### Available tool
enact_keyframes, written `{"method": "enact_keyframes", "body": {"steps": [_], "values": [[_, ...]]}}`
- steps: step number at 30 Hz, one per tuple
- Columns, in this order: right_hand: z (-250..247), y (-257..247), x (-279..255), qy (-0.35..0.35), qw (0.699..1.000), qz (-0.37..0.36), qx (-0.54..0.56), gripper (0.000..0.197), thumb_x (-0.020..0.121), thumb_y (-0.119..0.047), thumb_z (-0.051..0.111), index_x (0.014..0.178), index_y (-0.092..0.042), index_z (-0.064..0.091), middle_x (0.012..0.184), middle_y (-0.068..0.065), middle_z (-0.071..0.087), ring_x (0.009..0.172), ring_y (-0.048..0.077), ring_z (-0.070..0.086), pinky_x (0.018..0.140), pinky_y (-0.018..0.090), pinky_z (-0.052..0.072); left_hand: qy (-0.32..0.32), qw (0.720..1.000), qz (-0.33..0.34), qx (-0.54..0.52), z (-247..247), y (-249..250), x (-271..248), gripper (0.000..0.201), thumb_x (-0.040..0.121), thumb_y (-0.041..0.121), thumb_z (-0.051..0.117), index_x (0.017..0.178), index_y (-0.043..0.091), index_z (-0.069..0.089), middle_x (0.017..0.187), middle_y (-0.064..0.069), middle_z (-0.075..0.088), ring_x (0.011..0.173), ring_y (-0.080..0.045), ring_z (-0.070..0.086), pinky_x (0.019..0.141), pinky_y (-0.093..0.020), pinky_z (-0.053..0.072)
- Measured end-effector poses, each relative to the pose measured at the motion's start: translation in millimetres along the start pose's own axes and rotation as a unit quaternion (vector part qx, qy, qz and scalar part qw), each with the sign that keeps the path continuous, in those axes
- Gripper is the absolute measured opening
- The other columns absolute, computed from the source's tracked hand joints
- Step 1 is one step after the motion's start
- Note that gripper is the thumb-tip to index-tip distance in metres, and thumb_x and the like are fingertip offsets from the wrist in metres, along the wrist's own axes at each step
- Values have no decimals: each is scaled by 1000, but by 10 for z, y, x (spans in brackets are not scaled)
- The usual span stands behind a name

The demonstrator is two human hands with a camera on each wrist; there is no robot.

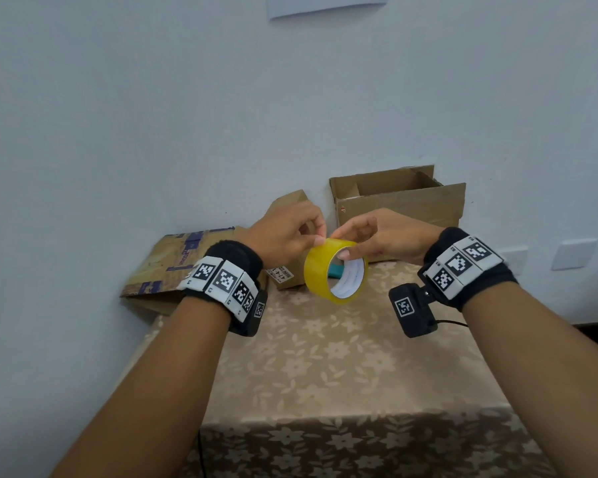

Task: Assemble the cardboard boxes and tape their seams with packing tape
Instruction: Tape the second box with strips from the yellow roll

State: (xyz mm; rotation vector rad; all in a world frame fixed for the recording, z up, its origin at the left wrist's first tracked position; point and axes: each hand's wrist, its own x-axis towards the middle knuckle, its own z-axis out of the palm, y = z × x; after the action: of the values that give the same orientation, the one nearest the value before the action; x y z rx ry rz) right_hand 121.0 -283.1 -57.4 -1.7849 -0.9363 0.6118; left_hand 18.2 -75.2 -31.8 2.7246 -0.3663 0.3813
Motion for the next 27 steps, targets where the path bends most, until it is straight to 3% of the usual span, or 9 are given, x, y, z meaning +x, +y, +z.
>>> {"method": "enact_keyframes", "body": {"steps": [2, 4, 6, 8, 11, 14, 22, 24, 27], "values": [[25, 29, 12, 0, 1000, -7, 0, 34, 86, -20, 82, 118, -12, 75, 117, 23, 72, 99, 28, 65, 95, 55, 51, 2, 1000, -13, 7, 39, -3, 1, 6, 98, 18, 67, 96, 12, 65, 102, 0, 64, 94, -20, 62, 83, -36, 52], [55, 64, 25, 7, 1000, -18, -3, 38, 86, -34, 81, 116, -11, 76, 114, 31, 69, 91, 29, 57, 80, 47, 43, 8, 1000, -28, 12, 74, -1, 8, 6, 100, 18, 63, 95, 14, 62, 100, 1, 64, 92, -19, 61, 85, -42, 53], [84, 106, 51, 21, 999, -28, -13, 42, 91, -35, 76, 111, 2, 74, 103, 36, 67, 87, 29, 55, 77, 45, 41, 19, 999, -32, 14, 99, 14, 20, 7, 101, 18, 60, 94, 16, 59, 97, -1, 65, 90, -21, 61, 83, -46, 52], [111, 160, 85, 45, 998, -33, -25, 39, 97, -24, 68, 104, 15, 68, 95, 31, 69, 86, 29, 59, 78, 45, 46, 40, 999, -25, 11, 106, 48, 31, 8, 101, 16, 59, 93, 16, 57, 95, -3, 65, 89, -24, 60, 81, -46, 51], [128, 245, 137, 66, 996, -30, -45, 44, 98, -23, 66, 103, 21, 64, 103, 43, 65, 85, 32, 61, 78, 48, 50, 62, 998, -25, -6, 112, 82, 43, 8, 100, 15, 60, 93, 16, 57, 94, -2, 66, 89, -23, 61, 81, -44, 51], [133, 255, 141, 75, 995, -23, -59, 43, 99, -23, 66, 103, 20, 65, 104, 43, 65, 85, 32, 63, 79, 57, 55, 60, 997, -47, -23, 140, 60, 46, 7, 100, 17, 60, 94, 18, 58, 98, -1, 70, 93, -21, 63, 85, -45, 52], [139, 243, 196, 101, 993, -28, -50, 34, 100, -18, 66, 100, 15, 70, 101, 39, 69, 80, 27, 63, 72, 41, 52, 144, 987, -27, -58, 107, 139, 64, 6, 81, 18, 72, 81, 14, 68, 85, 5, 71, 82, -9, 65, 77, -26, 52], [147, 262, 193, 105, 993, -24, -48, 30, 101, -17, 66, 102, 12, 71, 102, 34, 71, 84, 29, 68, 77, 43, 58, 138, 988, -27, -70, 97, 142, 64, 8, 78, 20, 76, 80, 15, 70, 84, 5, 72, 80, -7, 66, 75, -19, 51], [152, 283, 190, 109, 993, -21, -50, 30, 100, -17, 66, 103, 12, 71, 103, 34, 71, 90, 34, 70, 85, 55, 59, 136, 988, -33, -70, 98, 130, 61, 8, 80, 16, 82, 82, 13, 74, 85, 3, 74, 80, -7, 68, 73, -11, 48]]}}
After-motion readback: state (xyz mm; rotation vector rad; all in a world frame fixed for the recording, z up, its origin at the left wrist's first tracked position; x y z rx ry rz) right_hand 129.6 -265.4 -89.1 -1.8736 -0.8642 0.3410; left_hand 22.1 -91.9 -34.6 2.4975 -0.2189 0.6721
